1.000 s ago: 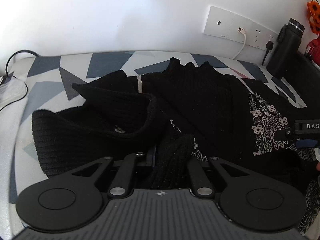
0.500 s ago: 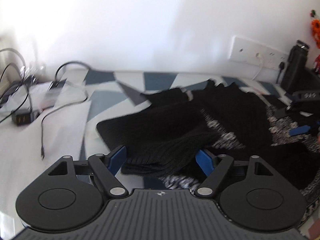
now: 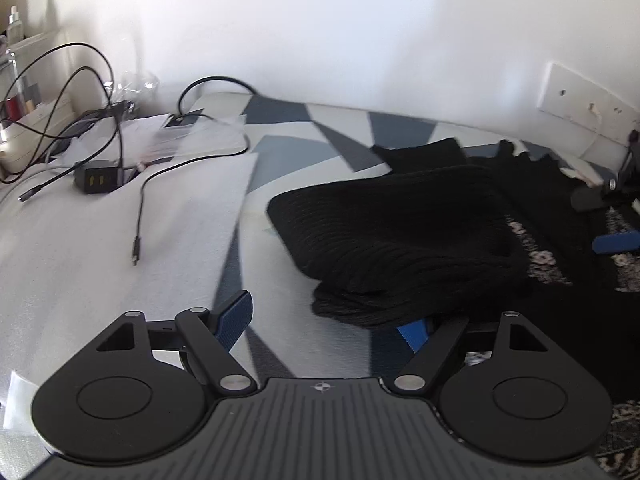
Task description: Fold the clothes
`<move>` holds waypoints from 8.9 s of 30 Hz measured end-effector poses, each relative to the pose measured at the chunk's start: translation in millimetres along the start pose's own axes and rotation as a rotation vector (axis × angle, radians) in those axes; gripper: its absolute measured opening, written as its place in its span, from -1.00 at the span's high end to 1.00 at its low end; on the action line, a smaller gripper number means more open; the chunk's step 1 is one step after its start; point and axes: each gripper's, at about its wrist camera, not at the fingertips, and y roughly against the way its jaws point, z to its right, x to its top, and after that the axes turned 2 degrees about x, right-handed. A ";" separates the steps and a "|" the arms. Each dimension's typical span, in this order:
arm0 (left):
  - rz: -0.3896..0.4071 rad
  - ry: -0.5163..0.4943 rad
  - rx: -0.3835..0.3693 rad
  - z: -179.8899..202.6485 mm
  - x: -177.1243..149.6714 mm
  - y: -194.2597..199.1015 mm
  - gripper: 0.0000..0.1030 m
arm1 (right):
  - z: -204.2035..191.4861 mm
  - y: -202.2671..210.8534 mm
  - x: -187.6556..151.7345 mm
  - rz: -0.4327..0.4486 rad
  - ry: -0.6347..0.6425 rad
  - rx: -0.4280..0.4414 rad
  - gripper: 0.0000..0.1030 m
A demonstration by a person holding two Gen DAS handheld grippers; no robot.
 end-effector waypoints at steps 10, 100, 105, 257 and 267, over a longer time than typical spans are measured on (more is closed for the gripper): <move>-0.047 0.036 0.039 -9.1 -1.7 -9.6 -0.52 | -45.8 -71.1 37.9 0.028 0.037 0.010 -0.24; -0.195 0.237 -0.245 6.0 119.6 -104.6 0.46 | 20.4 18.9 -21.5 0.219 0.002 -0.475 -0.60; -0.182 0.187 -0.209 15.9 118.8 -115.4 0.89 | 21.9 10.3 -22.6 0.189 0.010 -0.498 -0.75; -0.039 -0.083 0.057 76.8 26.4 -24.4 -0.59 | 136.4 90.3 46.4 0.317 0.031 -0.453 0.29; -0.030 -0.050 -0.186 120.9 44.0 0.0 -0.73 | 175.5 151.6 -7.6 0.470 -0.169 -0.606 0.06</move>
